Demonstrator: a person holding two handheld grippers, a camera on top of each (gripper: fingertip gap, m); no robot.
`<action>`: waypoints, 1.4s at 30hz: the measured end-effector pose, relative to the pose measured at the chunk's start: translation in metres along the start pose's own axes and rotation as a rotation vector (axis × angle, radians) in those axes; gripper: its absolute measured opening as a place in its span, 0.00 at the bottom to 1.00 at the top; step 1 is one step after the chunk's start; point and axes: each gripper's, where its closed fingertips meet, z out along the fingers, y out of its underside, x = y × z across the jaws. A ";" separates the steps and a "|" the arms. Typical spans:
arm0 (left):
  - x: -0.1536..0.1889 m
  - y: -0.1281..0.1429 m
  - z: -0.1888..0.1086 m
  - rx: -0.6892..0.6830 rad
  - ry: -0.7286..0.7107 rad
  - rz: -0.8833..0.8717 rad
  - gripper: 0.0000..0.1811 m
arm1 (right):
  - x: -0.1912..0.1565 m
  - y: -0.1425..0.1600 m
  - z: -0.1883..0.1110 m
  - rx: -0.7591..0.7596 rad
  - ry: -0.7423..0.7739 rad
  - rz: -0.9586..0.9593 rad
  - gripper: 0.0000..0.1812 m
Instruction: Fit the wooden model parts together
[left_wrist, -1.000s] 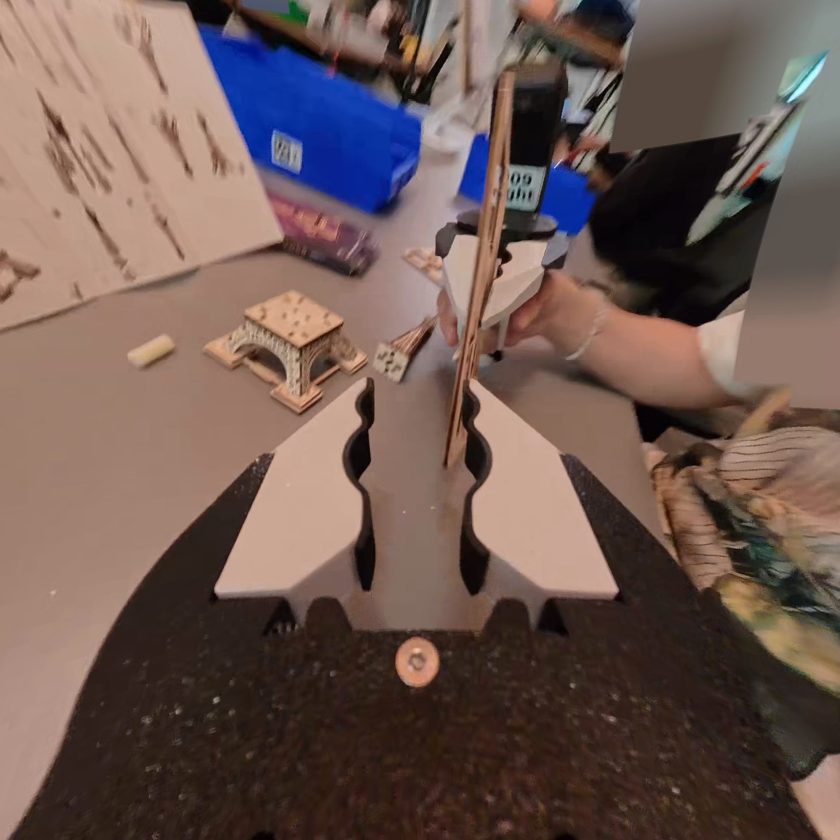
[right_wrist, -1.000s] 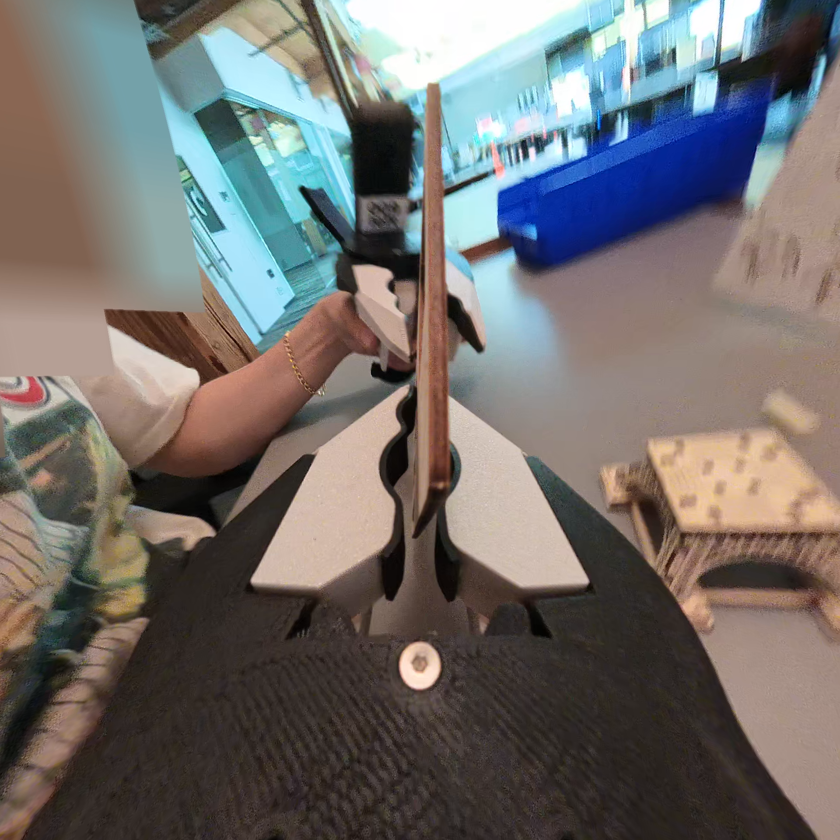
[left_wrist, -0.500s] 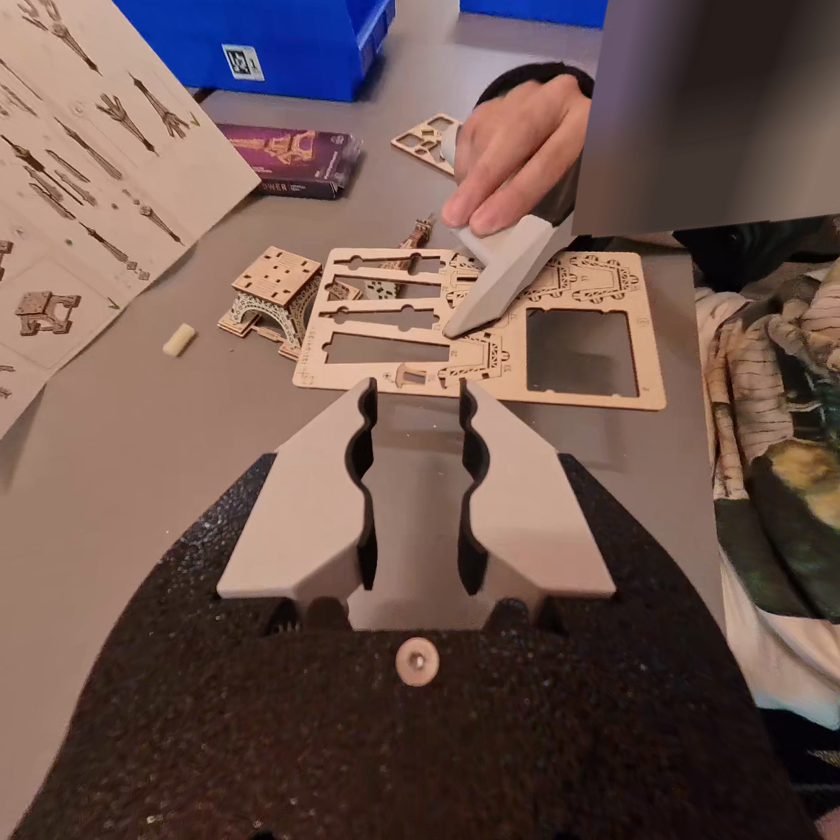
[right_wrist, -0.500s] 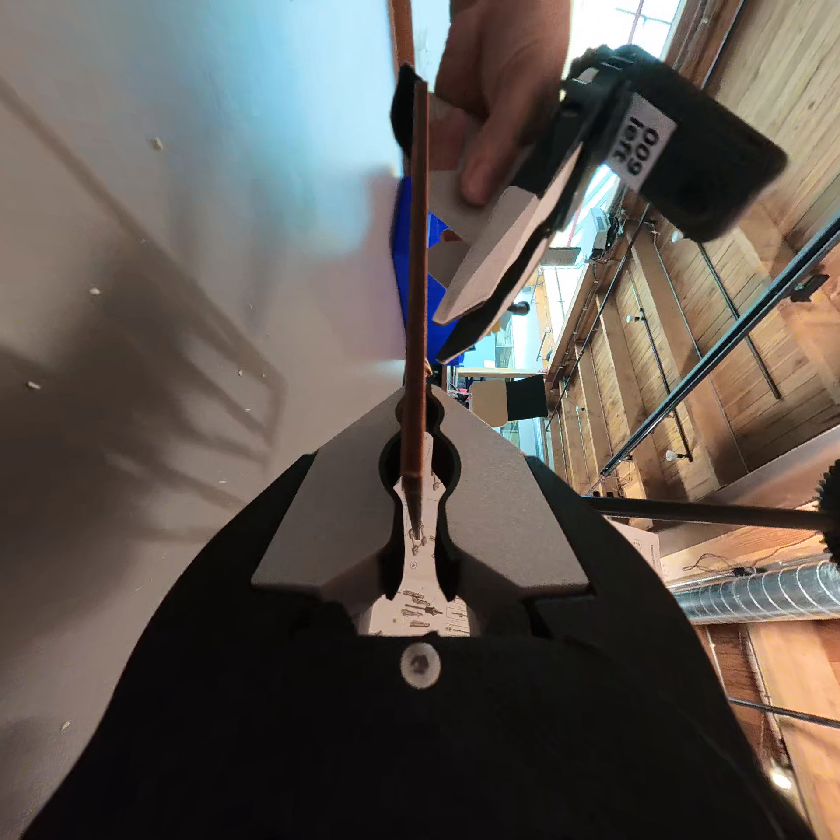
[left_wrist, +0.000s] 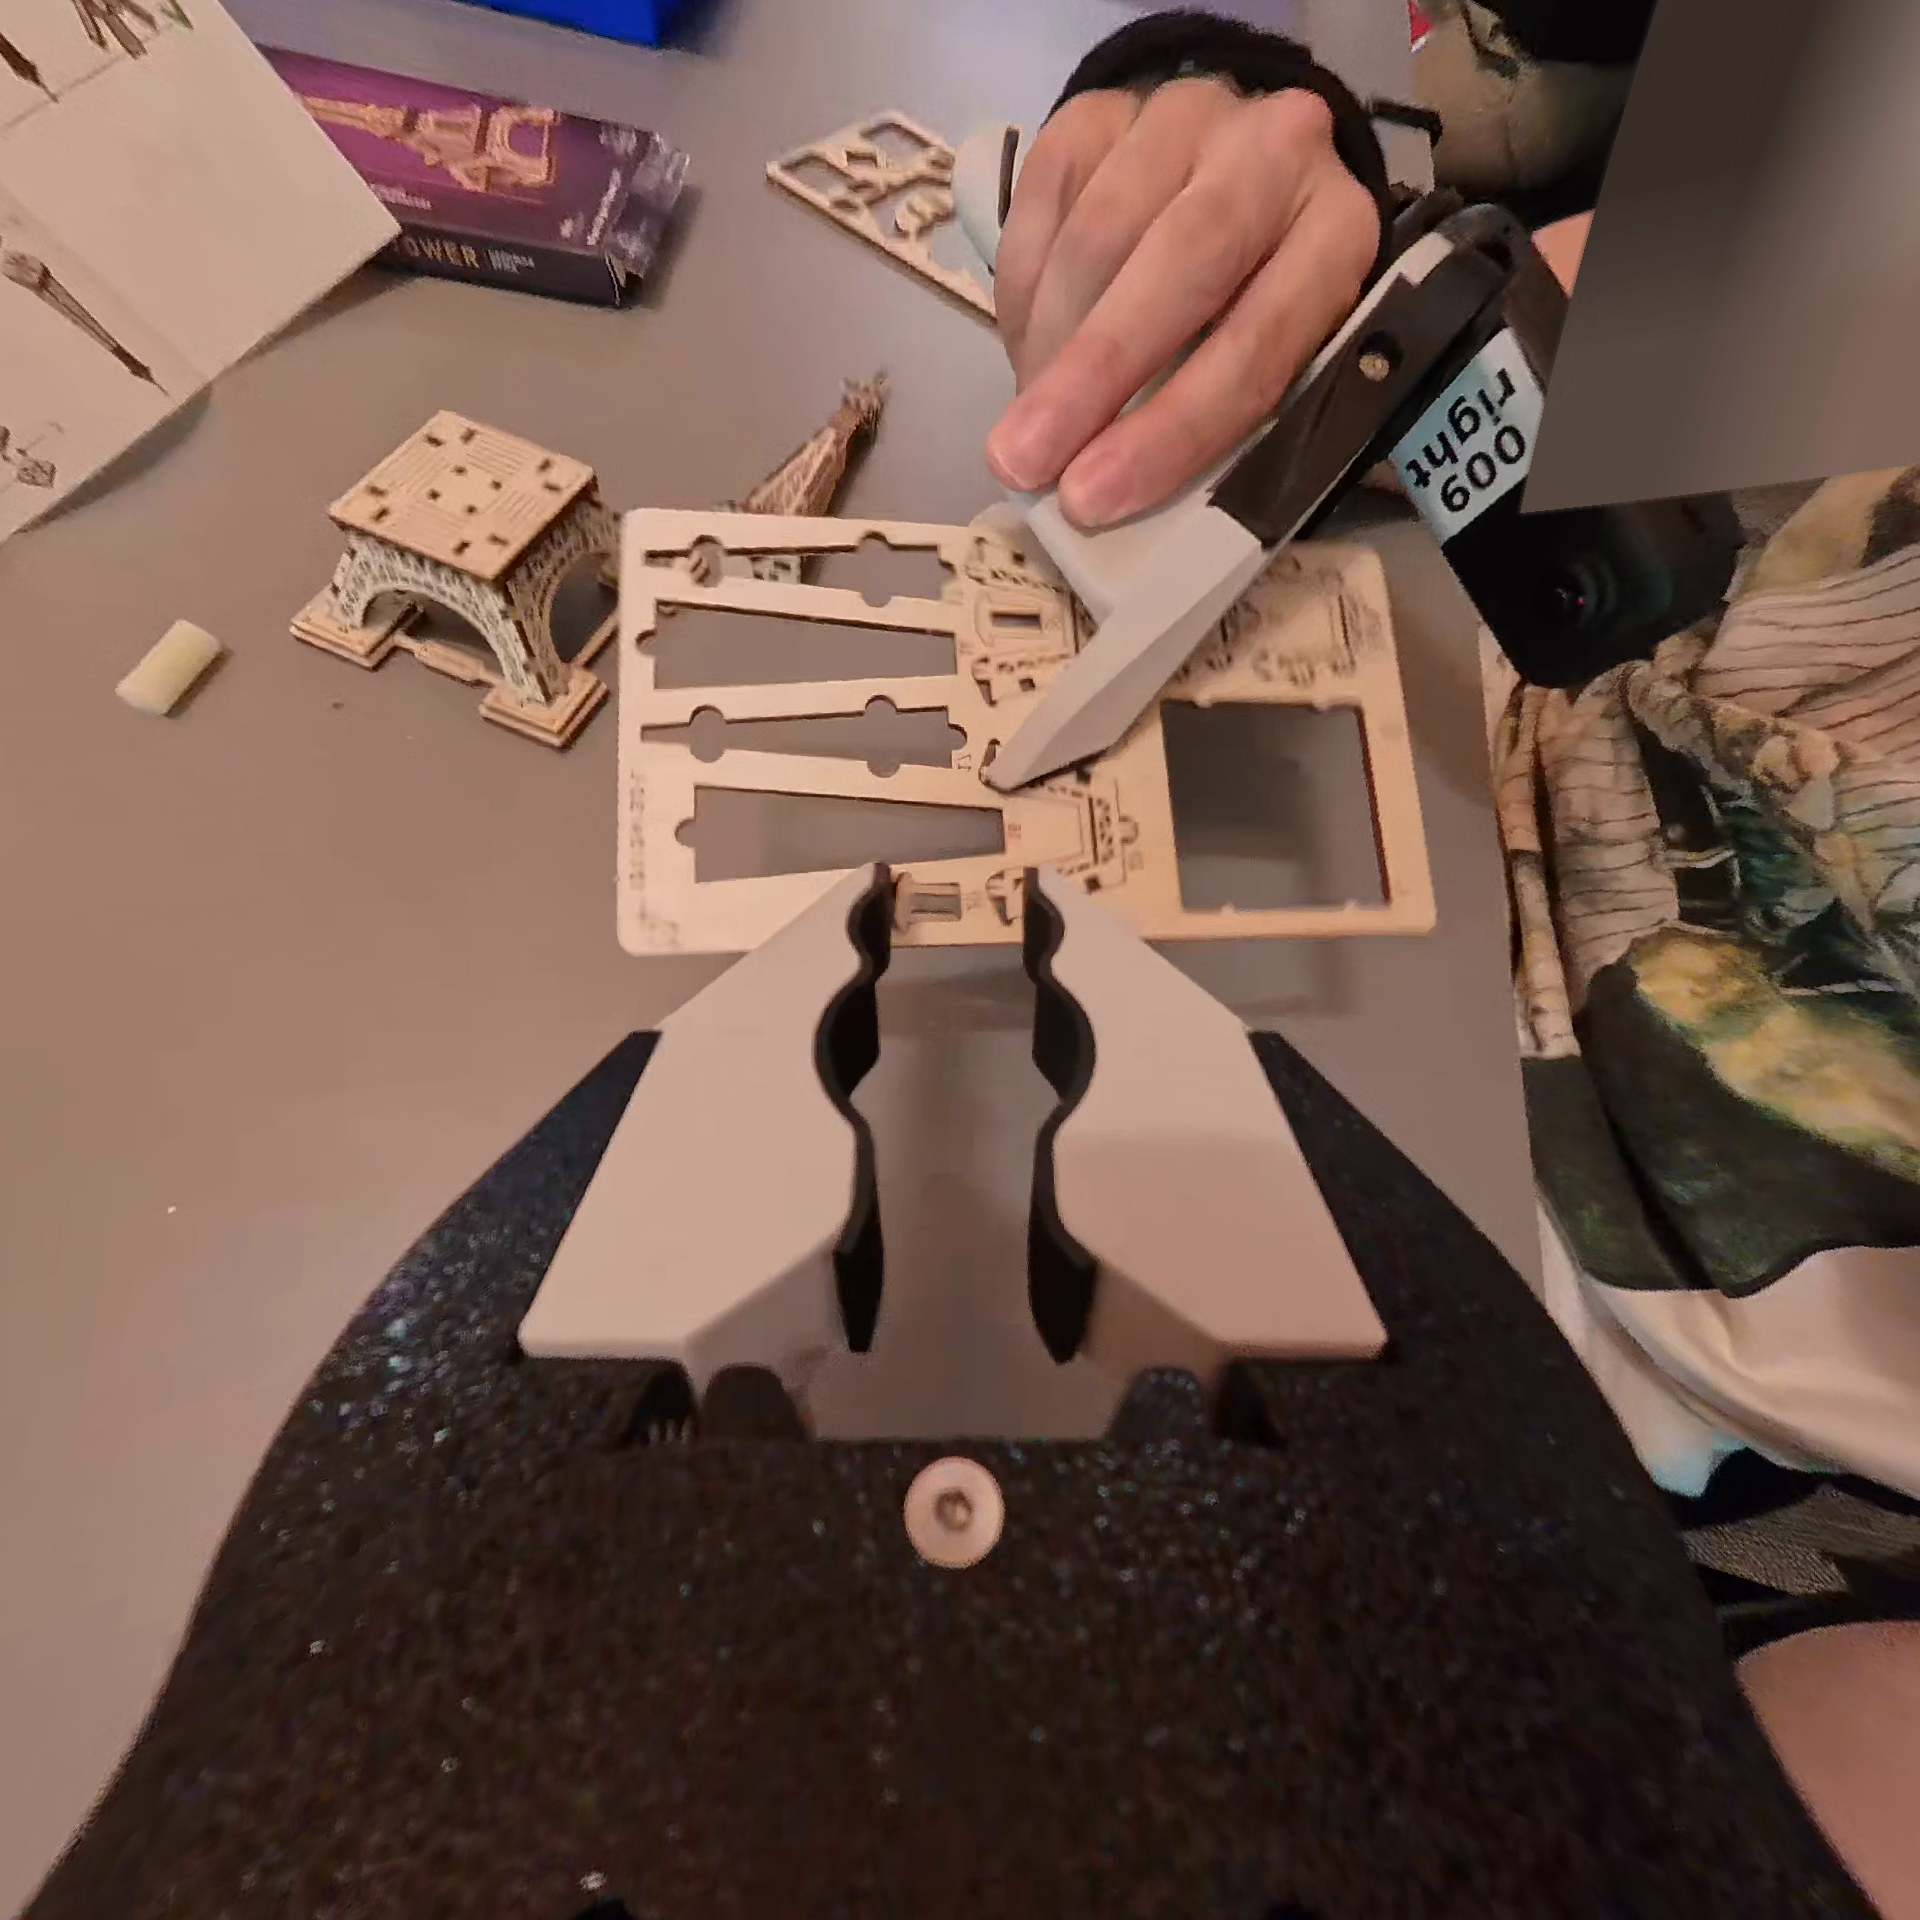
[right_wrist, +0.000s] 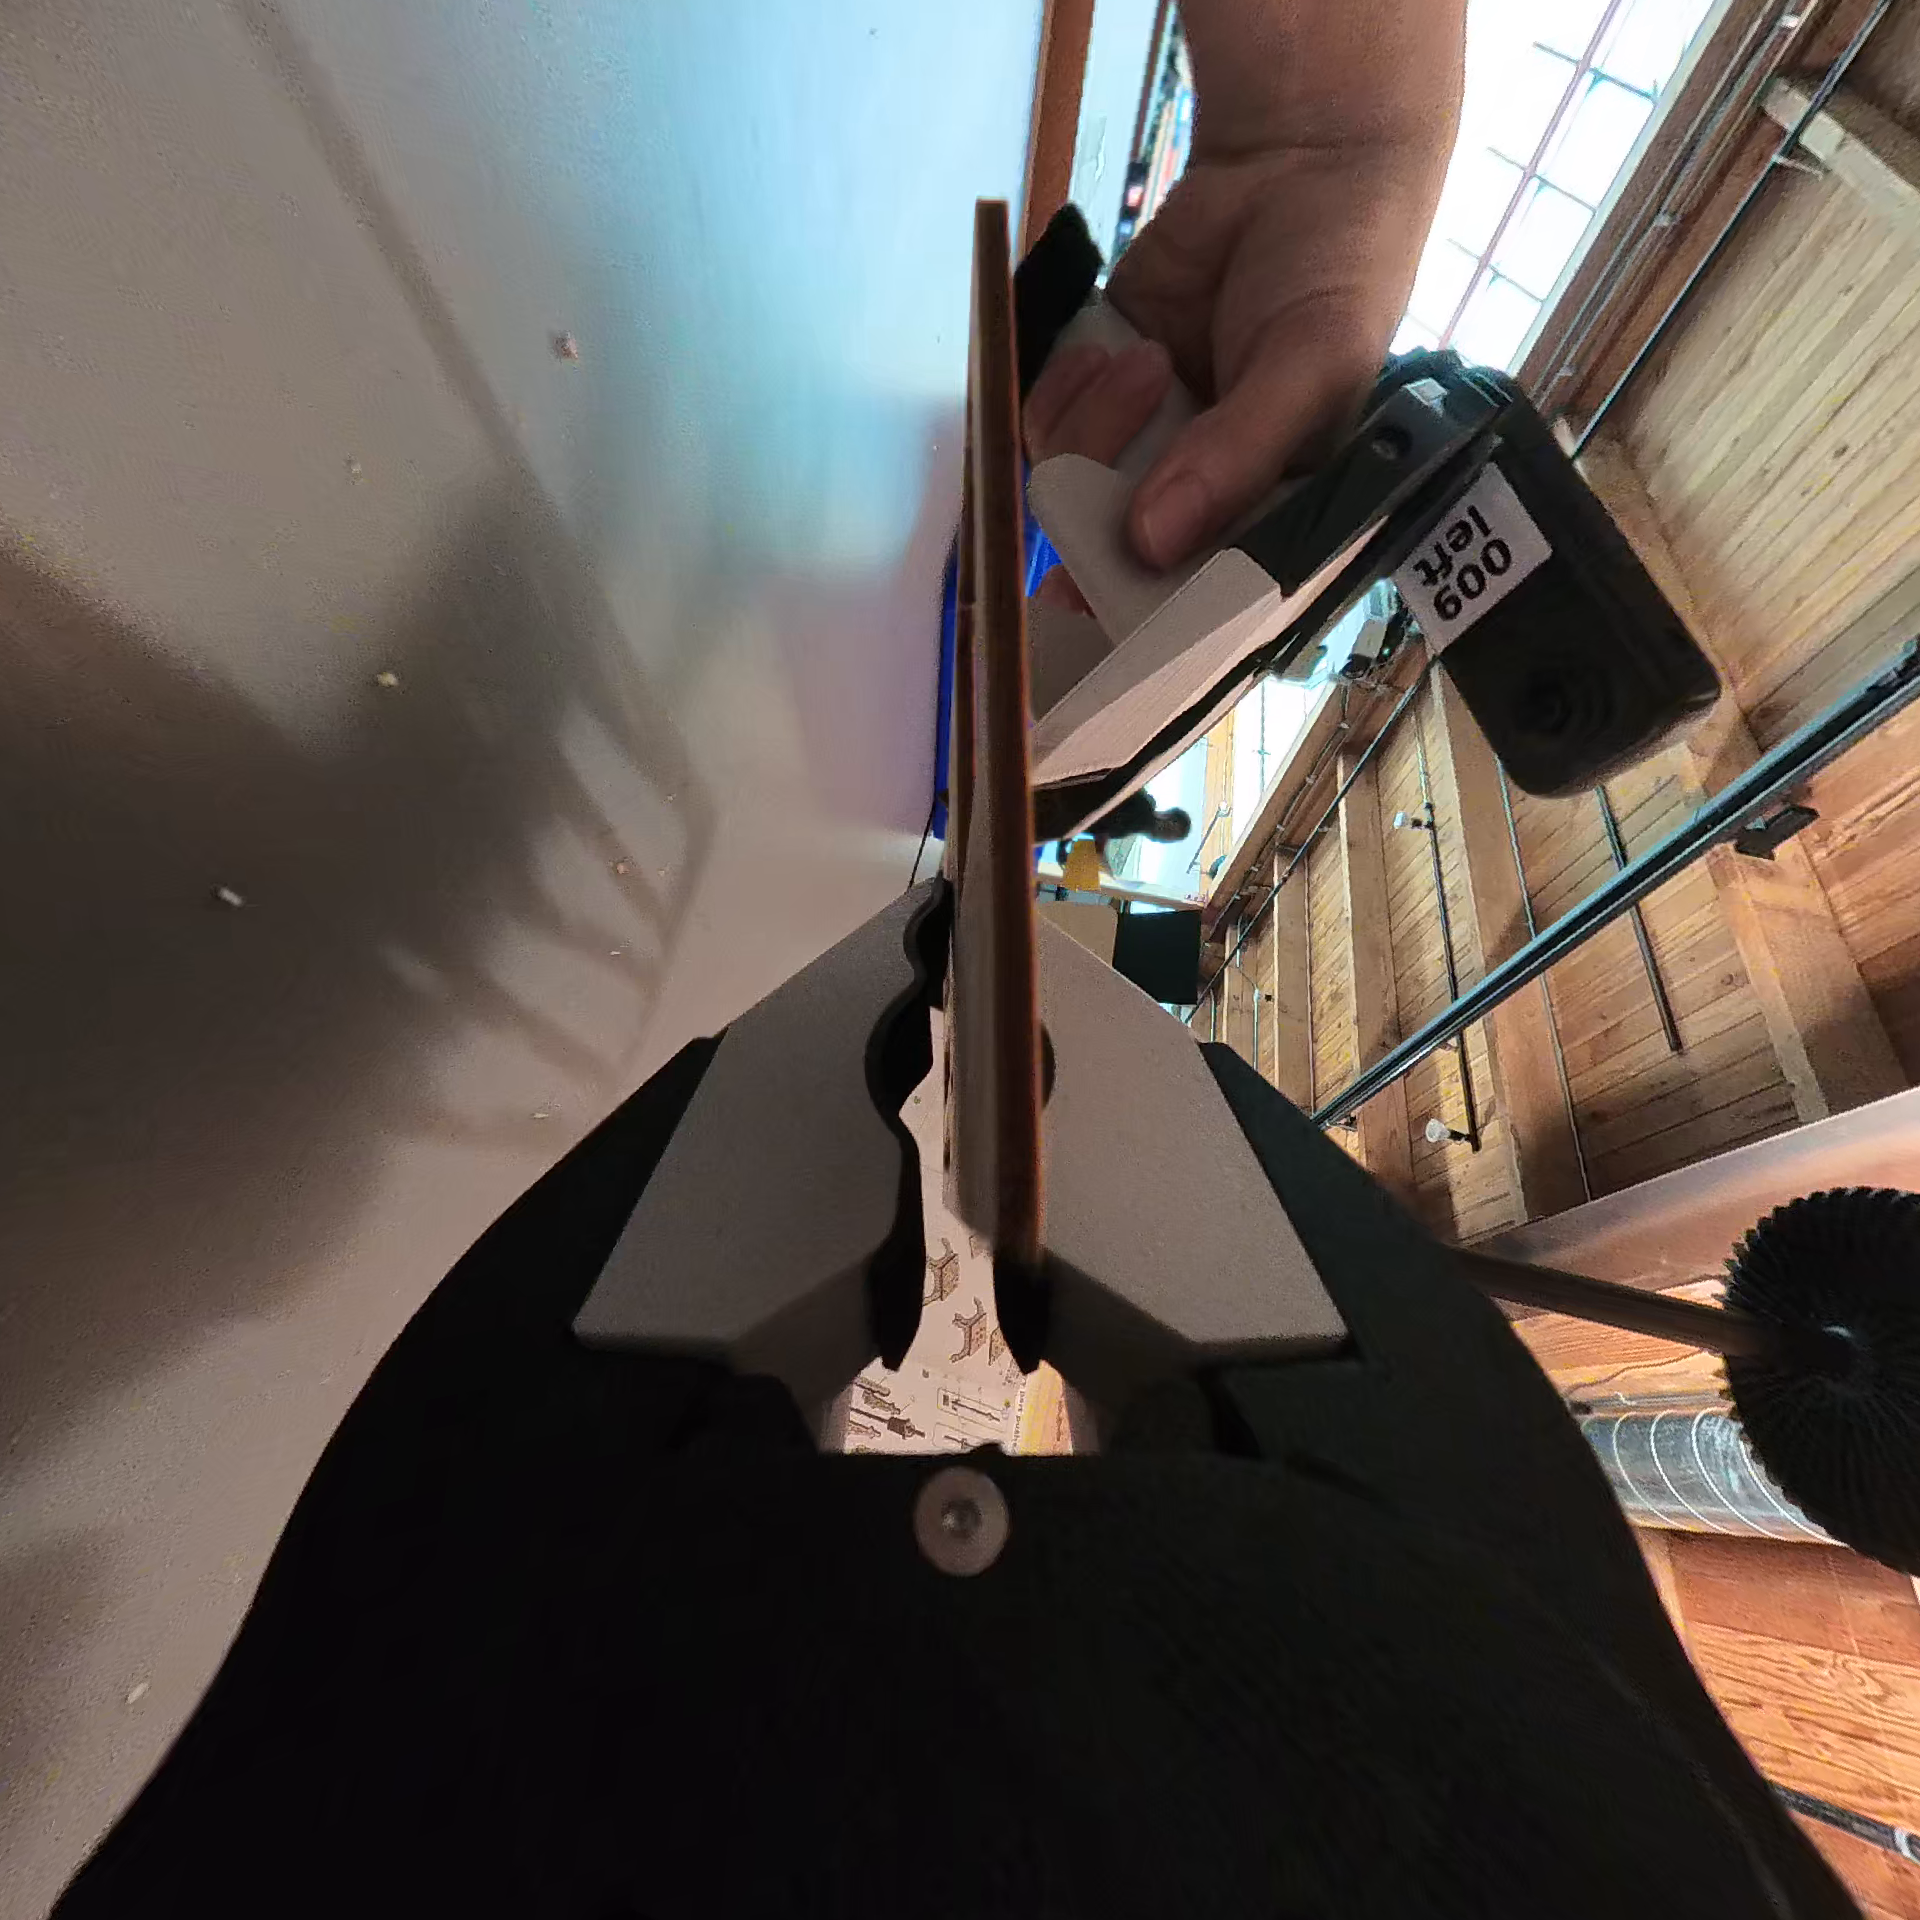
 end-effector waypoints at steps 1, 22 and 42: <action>-0.002 0.005 0.001 -0.014 0.004 -0.006 0.10 | -0.004 0.000 0.001 -0.004 -0.013 -0.006 0.00; 0.023 0.041 -0.011 0.042 0.363 -0.178 0.01 | -0.016 -0.040 0.006 0.188 -0.040 0.066 0.01; 0.001 0.057 0.001 -0.177 0.141 0.123 0.07 | -0.034 -0.029 0.010 0.145 -0.098 0.041 0.00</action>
